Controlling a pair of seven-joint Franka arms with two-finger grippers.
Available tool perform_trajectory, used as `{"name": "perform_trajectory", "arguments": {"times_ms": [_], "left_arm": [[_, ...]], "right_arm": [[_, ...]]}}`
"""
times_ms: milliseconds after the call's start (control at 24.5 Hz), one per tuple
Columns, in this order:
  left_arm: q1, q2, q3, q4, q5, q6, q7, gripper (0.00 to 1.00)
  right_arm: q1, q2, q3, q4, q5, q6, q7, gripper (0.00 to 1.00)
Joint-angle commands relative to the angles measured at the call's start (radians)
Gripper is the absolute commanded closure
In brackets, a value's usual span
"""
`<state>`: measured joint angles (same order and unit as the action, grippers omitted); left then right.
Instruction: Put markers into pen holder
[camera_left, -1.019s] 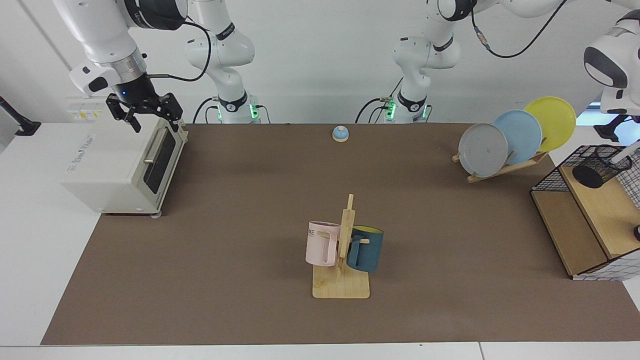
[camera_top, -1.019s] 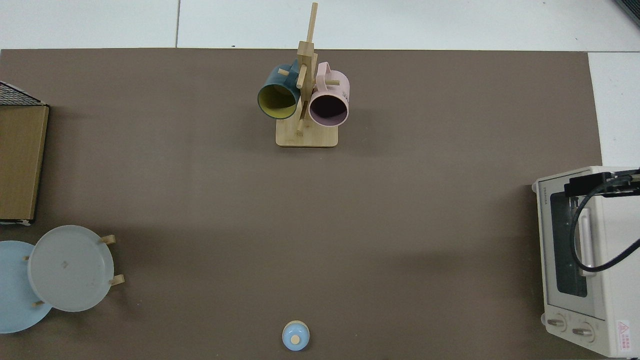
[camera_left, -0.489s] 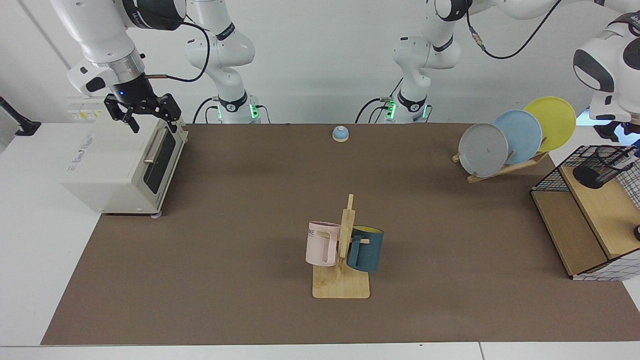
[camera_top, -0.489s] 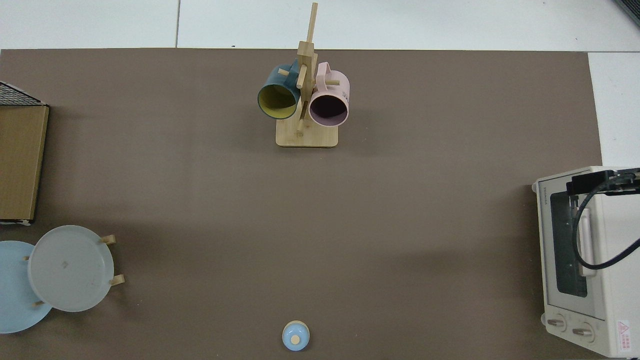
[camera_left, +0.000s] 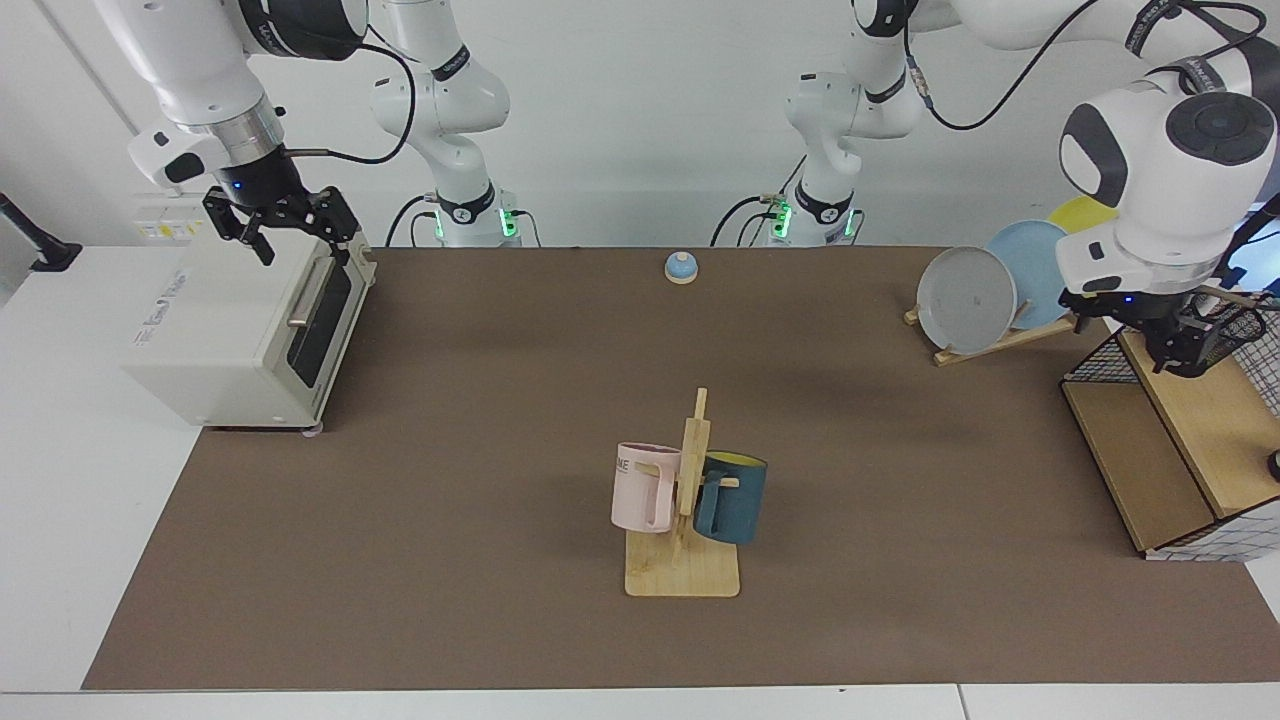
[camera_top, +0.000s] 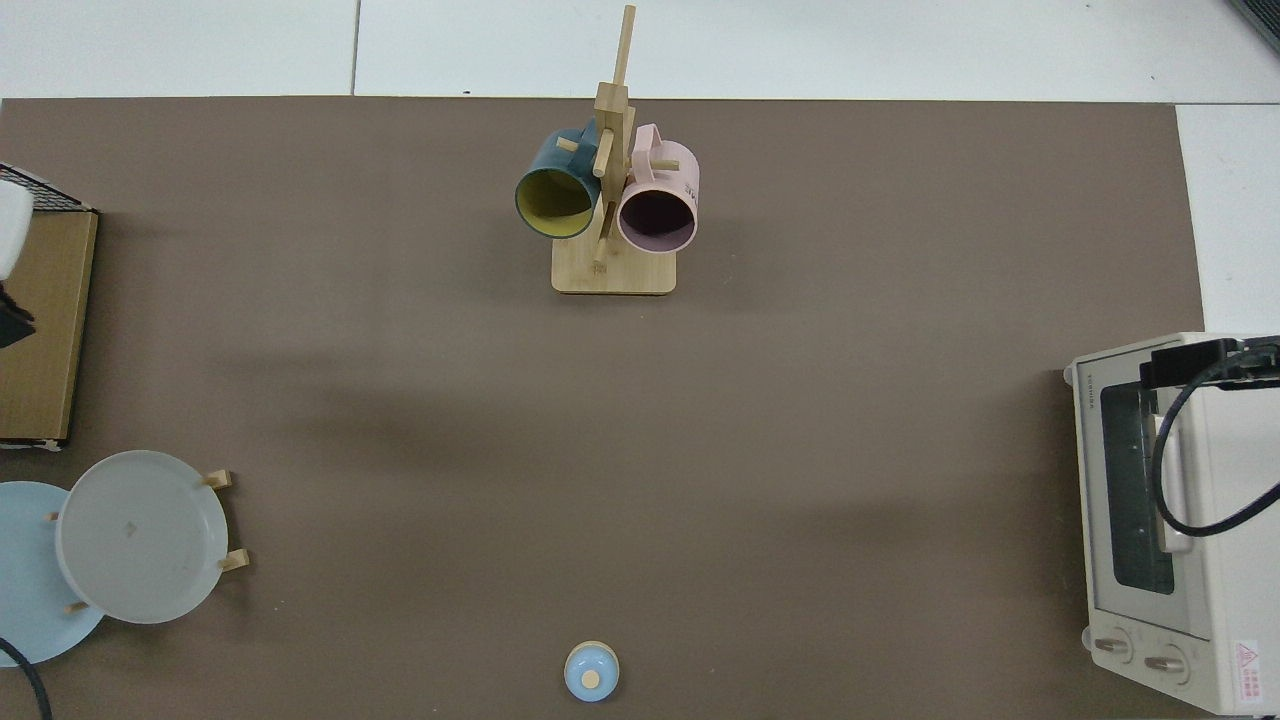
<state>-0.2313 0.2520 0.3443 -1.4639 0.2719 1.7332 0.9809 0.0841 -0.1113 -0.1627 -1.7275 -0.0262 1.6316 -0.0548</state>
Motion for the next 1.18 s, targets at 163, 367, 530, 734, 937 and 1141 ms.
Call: {"name": "perform_trajectory", "arguments": {"times_ms": [163, 367, 530, 734, 937, 1141], "left_arm": [[0.000, -0.119, -0.128, -0.167, -0.131, -0.001, -0.313, 0.00], [0.035, -0.119, -0.199, -0.158, -0.219, -0.011, -0.511, 0.00], [0.092, -0.119, -0.260, -0.158, -0.253, -0.014, -0.683, 0.00], [0.144, -0.148, -0.324, -0.156, -0.257, -0.017, -0.758, 0.00], [0.184, -0.210, -0.413, -0.158, -0.261, -0.049, -0.834, 0.00], [0.211, -0.240, -0.440, -0.155, -0.261, -0.075, -0.863, 0.00]], "right_arm": [[-0.006, -0.002, 0.018, 0.006, 0.005, -0.004, 0.003, 0.00], [-0.003, -0.002, 0.026, 0.006, 0.006, -0.004, 0.003, 0.00], [-0.004, -0.002, 0.026, 0.006, 0.006, -0.003, 0.003, 0.00], [-0.004, -0.002, 0.026, 0.006, 0.006, -0.003, 0.003, 0.00], [-0.004, -0.002, 0.026, 0.008, 0.006, -0.003, 0.003, 0.00], [-0.004, -0.002, 0.026, 0.006, 0.006, -0.003, 0.003, 0.00]]}}
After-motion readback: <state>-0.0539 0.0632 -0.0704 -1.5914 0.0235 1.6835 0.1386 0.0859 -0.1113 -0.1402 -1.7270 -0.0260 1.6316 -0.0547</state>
